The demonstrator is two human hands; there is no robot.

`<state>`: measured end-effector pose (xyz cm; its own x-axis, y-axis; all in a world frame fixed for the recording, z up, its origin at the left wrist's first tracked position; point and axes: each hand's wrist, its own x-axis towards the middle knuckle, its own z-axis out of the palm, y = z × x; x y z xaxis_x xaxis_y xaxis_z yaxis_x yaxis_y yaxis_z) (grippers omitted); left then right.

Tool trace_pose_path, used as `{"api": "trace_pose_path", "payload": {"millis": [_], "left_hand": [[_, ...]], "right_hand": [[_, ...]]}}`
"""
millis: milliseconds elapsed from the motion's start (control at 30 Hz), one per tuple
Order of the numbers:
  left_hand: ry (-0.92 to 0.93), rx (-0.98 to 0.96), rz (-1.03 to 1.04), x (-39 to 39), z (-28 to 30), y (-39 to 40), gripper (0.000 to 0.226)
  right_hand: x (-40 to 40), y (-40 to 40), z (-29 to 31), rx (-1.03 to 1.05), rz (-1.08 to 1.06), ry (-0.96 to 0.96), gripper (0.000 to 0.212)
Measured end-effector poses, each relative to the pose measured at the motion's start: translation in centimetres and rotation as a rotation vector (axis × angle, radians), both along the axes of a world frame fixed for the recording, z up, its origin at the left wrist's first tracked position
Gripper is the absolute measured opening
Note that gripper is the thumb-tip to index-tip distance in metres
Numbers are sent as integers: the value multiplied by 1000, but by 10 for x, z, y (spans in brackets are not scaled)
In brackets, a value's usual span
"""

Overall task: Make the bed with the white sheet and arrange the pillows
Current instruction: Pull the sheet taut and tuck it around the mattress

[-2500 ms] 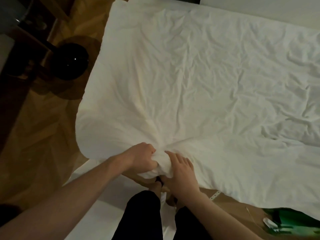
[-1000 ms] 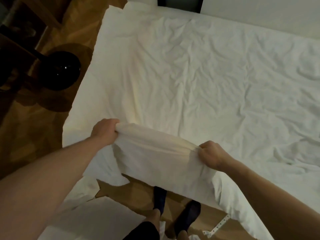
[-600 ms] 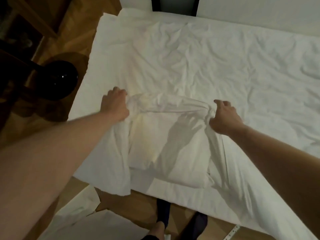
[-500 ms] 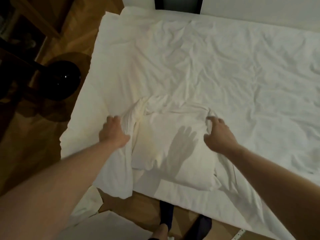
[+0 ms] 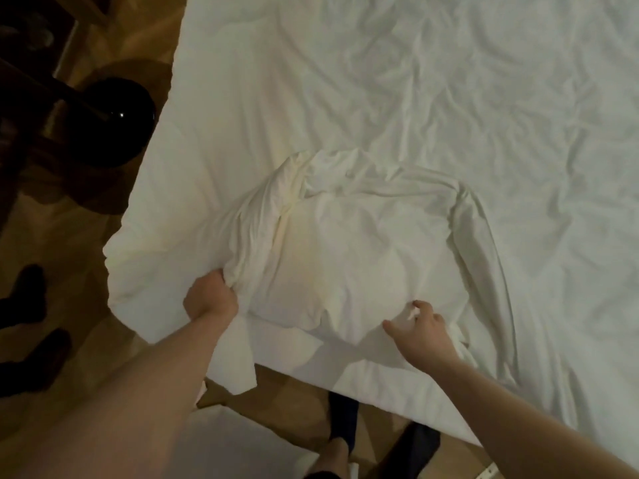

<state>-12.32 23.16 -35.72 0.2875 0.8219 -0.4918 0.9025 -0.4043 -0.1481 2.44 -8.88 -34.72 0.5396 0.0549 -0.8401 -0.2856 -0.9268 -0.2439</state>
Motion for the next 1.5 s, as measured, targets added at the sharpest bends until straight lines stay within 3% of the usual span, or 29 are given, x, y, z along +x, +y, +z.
{"api": "trace_pose_path", "payload": {"millis": [133,200,267,400,433,533,667,767,900,1000,1100,1200,1300,1367,1433,1500], "left_hand": [[256,-113,-579,17,57,78,13],[408,-41,-822,40,99,132,10],[468,90,-934,74,141,179,14],[-20,272,-718,147,197,215,24],[-63,271,-625,165,197,210,33],[-54,21,-396,200,177,168,56],[106,-231,-492,195,137,81,56],[124,-368,-561,185,109,10,57],[38,-530,-571,176,74,-82,51],[-22,-592,-518,165,59,-151,47],[6,-647,-183,145,43,-202,49],[131,-768,343,113,38,-232,81],[101,-886,663,86,31,-252,98],[-162,-886,818,85,19,-265,82],[-376,-741,874,86,3,-273,63],[-372,-560,775,79,3,-285,62]], "right_hand": [[14,-3,14,23,-20,-27,73],[24,-5,27,14,-4,-47,71],[33,-4,38,10,-13,-77,69],[52,4,52,66,-48,-147,64],[56,6,53,76,-49,-165,63],[63,11,53,93,-53,-197,61],[56,-3,52,110,-74,-178,61],[42,-34,50,105,-141,-136,61],[14,-98,50,49,-385,-53,62],[-1,-159,44,-1,-683,30,67],[-7,-215,41,-43,-1018,121,72],[-15,-267,31,-34,-1267,220,82],[-18,-299,12,41,-1423,329,86],[-12,-307,1,161,-1507,354,79],[-1,-311,-5,278,-1591,302,64],[11,-319,-12,273,-1678,210,39]]}}
